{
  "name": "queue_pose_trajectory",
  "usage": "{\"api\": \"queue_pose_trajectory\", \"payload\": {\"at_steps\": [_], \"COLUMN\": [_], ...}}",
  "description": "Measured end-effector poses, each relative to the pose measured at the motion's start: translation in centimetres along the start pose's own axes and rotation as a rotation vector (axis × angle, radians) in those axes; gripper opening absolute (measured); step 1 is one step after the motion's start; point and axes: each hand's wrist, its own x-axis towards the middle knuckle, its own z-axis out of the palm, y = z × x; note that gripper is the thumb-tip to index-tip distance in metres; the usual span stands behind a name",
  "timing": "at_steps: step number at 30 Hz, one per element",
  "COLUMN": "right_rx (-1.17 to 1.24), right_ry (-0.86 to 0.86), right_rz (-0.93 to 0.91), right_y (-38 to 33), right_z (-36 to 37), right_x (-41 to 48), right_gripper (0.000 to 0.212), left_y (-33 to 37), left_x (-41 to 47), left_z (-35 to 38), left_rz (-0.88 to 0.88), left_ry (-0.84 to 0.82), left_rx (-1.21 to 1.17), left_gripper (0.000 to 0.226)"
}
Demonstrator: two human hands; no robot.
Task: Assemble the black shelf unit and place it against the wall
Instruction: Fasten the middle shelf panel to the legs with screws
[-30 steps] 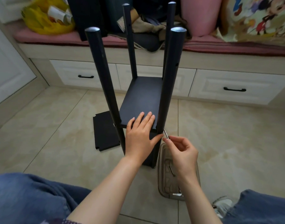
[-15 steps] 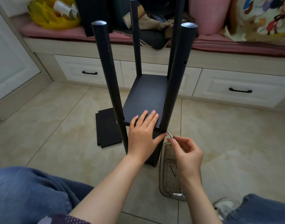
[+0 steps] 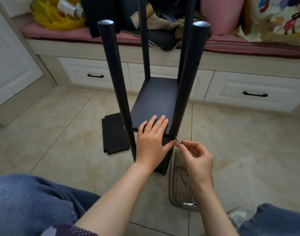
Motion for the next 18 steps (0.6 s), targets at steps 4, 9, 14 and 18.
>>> {"api": "queue_pose_trajectory", "payload": {"at_steps": [4,9,14,18], "right_rx": [-0.025,-0.058,-0.064,-0.080], "right_ry": [-0.012,-0.048,-0.049,-0.064], "right_rz": [-0.007,-0.001,-0.011,-0.034], "right_y": [-0.20,-0.36,-0.44,-0.41], "right_z": [0.19,0.32,0.41,0.56], "right_x": [0.35,0.68,0.87,0.80], "right_gripper": [0.007,0.007,0.007,0.008], "left_y": [0.07,-0.08,-0.22,-0.08], "left_x": [-0.01,-0.13,-0.18,-0.14], "left_z": [-0.10,-0.15,-0.27,-0.46], "left_rz": [-0.010,0.002,0.010,0.002], "left_ry": [-0.026,-0.051,-0.057,-0.058], "left_rx": [-0.004,0.008,0.010,-0.012], "left_gripper": [0.072,0.071,0.072,0.071]}}
